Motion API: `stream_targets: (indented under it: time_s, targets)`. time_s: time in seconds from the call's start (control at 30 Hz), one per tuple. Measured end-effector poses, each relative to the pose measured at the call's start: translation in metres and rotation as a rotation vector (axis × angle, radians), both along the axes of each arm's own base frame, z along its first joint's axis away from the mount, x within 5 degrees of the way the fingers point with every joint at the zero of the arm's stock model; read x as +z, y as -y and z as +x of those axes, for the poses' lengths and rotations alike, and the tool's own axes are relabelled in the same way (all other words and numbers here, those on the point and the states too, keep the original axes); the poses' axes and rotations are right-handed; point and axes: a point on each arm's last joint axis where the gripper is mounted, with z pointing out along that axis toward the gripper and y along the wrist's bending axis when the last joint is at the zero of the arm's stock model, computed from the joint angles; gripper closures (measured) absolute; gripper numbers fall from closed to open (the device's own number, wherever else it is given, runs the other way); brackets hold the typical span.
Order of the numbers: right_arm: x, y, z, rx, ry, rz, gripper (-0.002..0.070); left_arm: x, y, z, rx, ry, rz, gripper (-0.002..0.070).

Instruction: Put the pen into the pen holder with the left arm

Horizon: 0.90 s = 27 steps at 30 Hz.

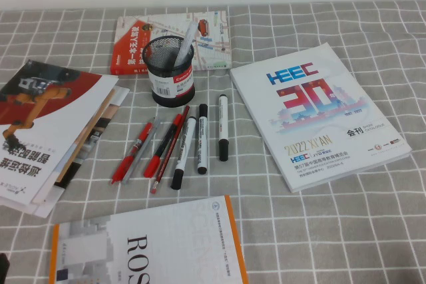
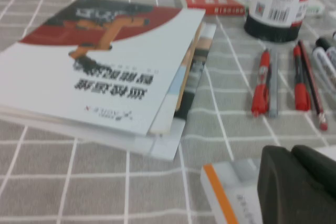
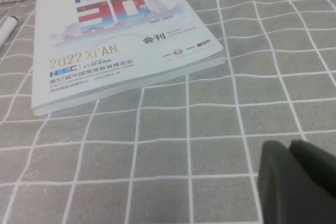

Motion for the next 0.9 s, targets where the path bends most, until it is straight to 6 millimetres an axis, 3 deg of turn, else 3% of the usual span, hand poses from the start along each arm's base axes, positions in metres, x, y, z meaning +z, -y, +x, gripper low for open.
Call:
stream_targets:
  time_s: [0.73,0.9]
  targets:
    - [0.0,0.0,0.0,0.0,0.0,0.0,0.0691,0.0062,0.0001,0.0015,0.011,0.063,-0.054,0.0677]
    - [0.0,0.0,0.0,0.0,0.0,0.0,0.0691,0.0084,0.0006,0.0018,0.037,0.063,-0.197,0.0677]
